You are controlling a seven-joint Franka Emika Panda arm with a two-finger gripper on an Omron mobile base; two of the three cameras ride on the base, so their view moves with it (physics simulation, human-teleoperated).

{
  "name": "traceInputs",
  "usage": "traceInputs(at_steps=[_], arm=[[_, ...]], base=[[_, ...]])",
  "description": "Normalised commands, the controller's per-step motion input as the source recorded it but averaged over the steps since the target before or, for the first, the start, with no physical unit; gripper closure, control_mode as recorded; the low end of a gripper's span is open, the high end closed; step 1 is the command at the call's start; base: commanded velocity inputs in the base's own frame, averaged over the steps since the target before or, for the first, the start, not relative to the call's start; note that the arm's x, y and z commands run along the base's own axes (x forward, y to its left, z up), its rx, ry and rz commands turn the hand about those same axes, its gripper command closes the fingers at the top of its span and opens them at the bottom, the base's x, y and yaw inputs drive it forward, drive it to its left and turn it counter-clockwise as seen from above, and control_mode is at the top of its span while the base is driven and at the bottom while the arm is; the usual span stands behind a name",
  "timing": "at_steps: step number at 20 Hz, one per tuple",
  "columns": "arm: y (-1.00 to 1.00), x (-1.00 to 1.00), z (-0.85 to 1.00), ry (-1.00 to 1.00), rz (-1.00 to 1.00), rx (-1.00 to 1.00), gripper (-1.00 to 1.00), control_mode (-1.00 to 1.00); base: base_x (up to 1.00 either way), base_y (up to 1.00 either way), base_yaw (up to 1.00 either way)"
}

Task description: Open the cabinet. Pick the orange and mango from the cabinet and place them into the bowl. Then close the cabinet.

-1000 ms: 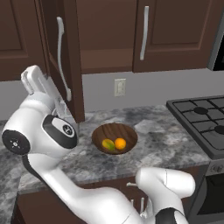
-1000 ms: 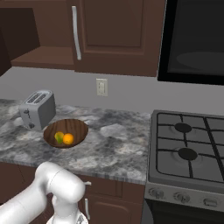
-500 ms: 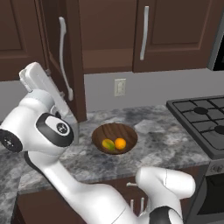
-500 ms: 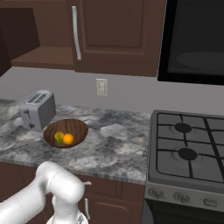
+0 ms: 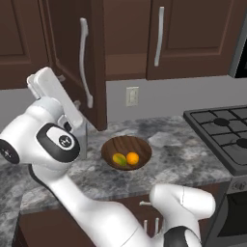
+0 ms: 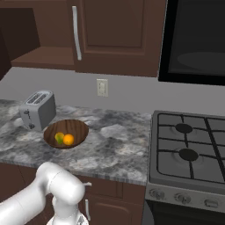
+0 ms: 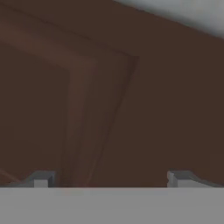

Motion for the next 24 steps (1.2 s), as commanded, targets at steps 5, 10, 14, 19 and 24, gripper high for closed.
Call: traceInputs(at_steps=[5, 10, 14, 19, 24], arm=[[-0.43, 0.05, 0.0, 0.0, -0.03, 0.0, -1.0, -1.0], [-0.47, 0.22, 0.0, 0.0, 0.0, 0.0, -1.0, -1.0], [-0.47, 0.45, 0.0, 0.0, 0.0, 0.0, -1.0, -1.0], [-0.47, 0.6, 0.0, 0.0, 0.0, 0.0, -1.0, -1.0], [-0.31, 0.78, 0.0, 0.0, 0.05, 0.0, -1.0, -1.0]], base=[[0.0, 0.0, 0.0], [0.0, 0.0, 0.0], [0.0, 0.0, 0.0], [0.0, 0.0, 0.0], [0.0, 0.0, 0.0]])
